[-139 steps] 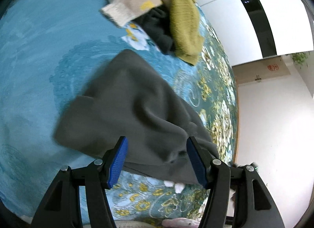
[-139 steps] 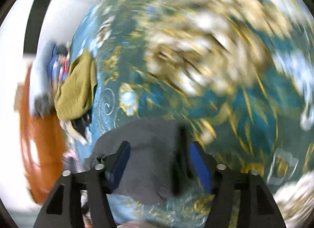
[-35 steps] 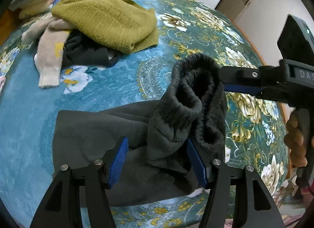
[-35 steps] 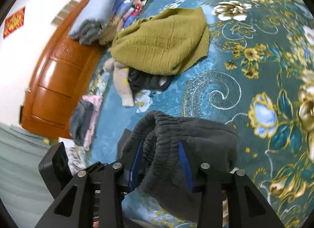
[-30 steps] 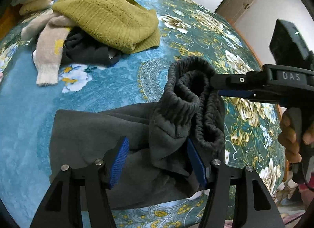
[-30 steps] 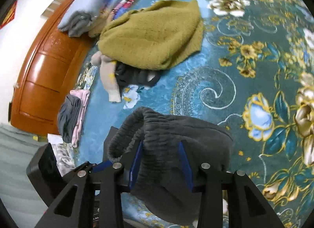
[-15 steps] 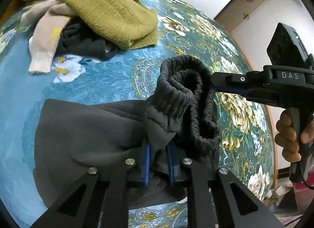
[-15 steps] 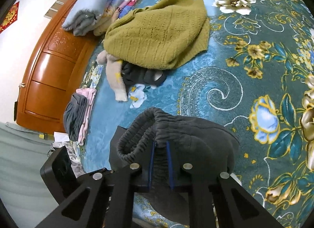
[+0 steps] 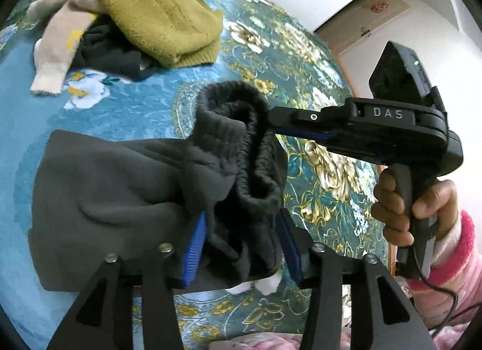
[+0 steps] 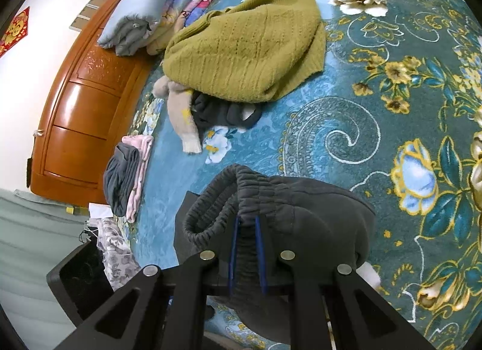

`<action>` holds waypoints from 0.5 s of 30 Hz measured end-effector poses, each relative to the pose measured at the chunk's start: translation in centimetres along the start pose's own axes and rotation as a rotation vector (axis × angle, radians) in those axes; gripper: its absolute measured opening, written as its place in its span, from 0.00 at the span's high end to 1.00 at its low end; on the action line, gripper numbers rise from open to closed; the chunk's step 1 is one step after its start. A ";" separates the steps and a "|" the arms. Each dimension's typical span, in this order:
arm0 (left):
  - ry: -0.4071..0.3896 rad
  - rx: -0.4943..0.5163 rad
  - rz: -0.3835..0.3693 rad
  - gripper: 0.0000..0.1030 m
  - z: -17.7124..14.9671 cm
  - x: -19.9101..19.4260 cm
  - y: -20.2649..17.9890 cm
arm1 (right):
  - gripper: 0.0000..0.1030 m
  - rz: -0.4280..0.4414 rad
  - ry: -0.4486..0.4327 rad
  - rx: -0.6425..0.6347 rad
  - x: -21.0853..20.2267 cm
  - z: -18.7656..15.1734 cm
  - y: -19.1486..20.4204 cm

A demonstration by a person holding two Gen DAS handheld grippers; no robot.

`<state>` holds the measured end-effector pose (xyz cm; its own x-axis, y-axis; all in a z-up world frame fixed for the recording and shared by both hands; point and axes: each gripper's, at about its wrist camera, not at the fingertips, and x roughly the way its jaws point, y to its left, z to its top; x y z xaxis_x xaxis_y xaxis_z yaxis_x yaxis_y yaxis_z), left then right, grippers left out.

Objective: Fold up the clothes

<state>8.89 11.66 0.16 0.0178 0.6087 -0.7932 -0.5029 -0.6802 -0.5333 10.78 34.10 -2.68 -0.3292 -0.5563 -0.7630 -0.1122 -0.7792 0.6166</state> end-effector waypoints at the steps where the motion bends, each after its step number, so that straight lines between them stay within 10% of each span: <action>1: 0.009 0.003 0.004 0.51 0.1 0.2 -0.4 | 0.88 0.004 0.001 0.002 0.0 0.0 -0.1; 15: 0.079 -0.005 0.021 0.51 0.3 0.8 -1.9 | 0.87 0.057 0.010 0.026 0.6 0.5 -0.9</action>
<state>9.59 13.62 0.64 0.0759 0.5604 -0.8247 -0.5000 -0.6943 -0.5177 10.20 34.60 -3.55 -0.3266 -0.6027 -0.7281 -0.1178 -0.7384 0.6640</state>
